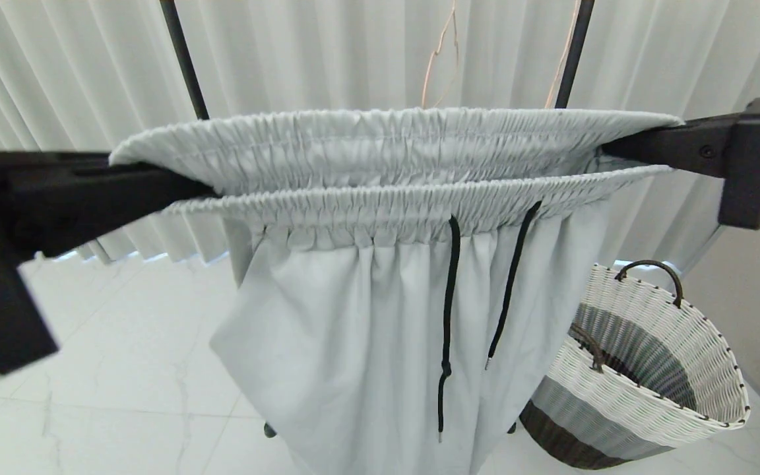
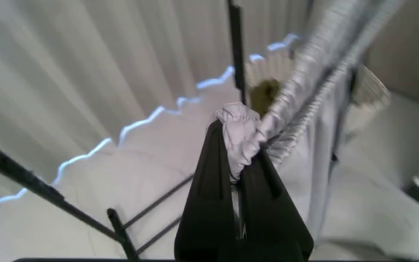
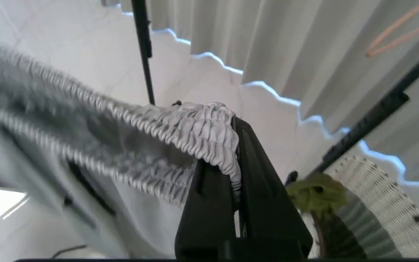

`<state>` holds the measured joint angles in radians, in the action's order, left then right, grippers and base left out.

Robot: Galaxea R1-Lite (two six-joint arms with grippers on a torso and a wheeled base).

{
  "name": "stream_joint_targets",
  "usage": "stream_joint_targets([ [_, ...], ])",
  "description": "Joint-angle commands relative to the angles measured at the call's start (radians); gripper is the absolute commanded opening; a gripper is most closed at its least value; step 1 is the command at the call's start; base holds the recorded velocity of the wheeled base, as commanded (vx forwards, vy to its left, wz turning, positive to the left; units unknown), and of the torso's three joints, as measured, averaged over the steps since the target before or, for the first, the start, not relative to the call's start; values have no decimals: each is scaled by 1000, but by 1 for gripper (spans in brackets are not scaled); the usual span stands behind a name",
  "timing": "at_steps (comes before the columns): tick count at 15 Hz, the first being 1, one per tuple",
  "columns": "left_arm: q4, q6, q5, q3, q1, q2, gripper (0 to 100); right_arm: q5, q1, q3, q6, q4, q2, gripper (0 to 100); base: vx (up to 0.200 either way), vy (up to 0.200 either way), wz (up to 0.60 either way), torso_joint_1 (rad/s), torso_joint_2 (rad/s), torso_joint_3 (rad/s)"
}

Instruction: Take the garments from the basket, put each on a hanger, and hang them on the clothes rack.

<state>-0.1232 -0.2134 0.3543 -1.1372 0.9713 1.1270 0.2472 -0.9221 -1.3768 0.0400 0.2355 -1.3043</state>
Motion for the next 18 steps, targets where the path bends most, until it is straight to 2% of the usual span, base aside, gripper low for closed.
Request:
stream_joint_targets([
  [1,2,6,0,-82,-57,112,0,0,12,13,-2,33,71,0,0,0,0,0,0,0],
  [3,2,42,-3,-58,-34,114,0,-2,11,59,-2,36,88,0,0,0,0,0,0,0],
  [4,2,42,-3,-50,-14,112,0,-2,11,68,-2,34,88,0,0,0,0,0,0,0],
  [12,2,40,0,-49,-13,111,0,-2,9,67,-2,39,88,0,0,0,0,0,0,0],
  [13,2,40,0,-49,-13,111,0,-2,9,68,-2,39,89,100,0,0,0,0,0,0],
  [15,2,39,2,-49,-19,111,0,0,9,76,0,39,97,100,0,0,0,0,0,0],
  [18,0,34,3,-45,-92,114,0,-8,6,116,1,38,131,100,0,0,0,0,0,0],
])
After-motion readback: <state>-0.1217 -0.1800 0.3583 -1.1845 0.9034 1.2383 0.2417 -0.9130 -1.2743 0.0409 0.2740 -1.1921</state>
